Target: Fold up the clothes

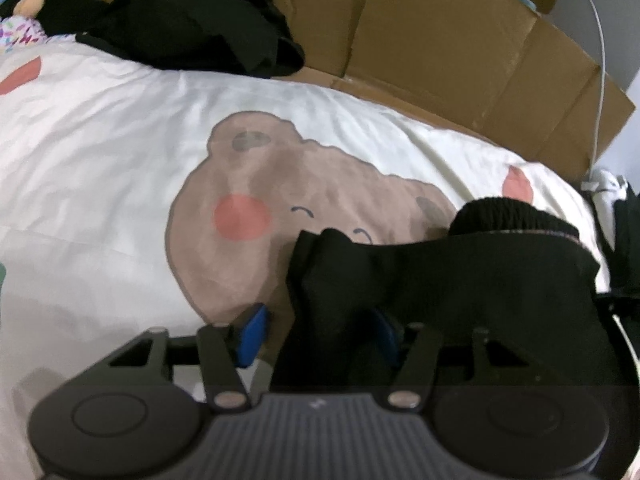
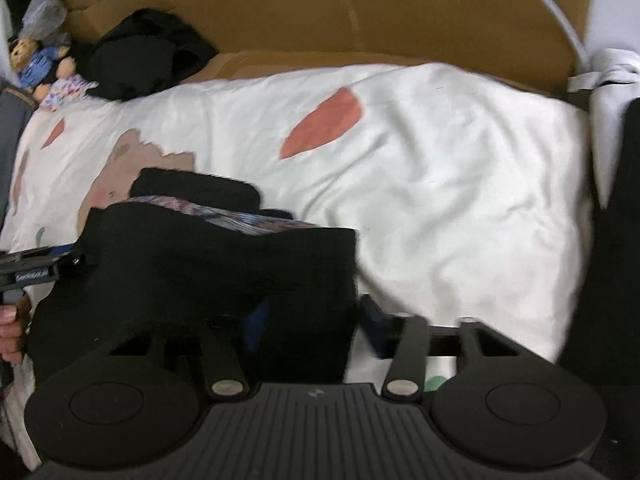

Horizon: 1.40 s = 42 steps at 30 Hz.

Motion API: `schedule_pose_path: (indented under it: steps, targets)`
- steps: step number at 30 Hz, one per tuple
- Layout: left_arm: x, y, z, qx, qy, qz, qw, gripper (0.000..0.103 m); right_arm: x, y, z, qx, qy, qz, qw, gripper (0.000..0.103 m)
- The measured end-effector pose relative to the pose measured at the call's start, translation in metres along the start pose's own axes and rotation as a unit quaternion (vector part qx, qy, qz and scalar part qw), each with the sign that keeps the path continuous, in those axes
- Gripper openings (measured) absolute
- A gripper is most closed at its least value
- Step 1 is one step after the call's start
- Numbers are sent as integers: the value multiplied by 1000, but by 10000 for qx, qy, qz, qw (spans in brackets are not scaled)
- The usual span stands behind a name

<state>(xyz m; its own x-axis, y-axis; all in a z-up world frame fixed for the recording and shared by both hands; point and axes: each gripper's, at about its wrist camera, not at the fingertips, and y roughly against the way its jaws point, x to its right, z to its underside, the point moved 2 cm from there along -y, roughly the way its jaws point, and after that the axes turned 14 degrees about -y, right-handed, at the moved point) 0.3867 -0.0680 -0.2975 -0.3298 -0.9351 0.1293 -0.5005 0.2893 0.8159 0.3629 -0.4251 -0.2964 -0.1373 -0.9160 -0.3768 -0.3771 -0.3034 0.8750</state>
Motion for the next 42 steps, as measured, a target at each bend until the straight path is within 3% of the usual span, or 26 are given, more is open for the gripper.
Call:
schedule_pose_path:
  steps: [1, 3, 5, 9, 25, 42]
  targets:
    - [-2, 1, 0, 0, 40, 22, 10000, 47, 1, 0, -2, -80, -275, -108, 9995, 23]
    - [-7, 2, -1, -18, 165, 89, 9998, 29, 2, 5, -5, -95, -422, -157, 9989, 14]
    - [-15, 3, -1, -17, 457, 288, 9985, 16, 4, 10, -7, -44, -433, -184, 9989, 11]
    - [-16, 9, -1, 10, 577, 387, 9976, 8, 5, 29, -9, 155, -419, -260, 9987, 10]
    - [-4, 39, -36, 432, 400, 306, 9978, 6, 9, 88, -16, 805, -256, -437, 9955, 4]
    - [-8, 27, -30, 349, 471, 231, 9980, 5, 12, 74, -6, 712, -164, -308, 9969, 4]
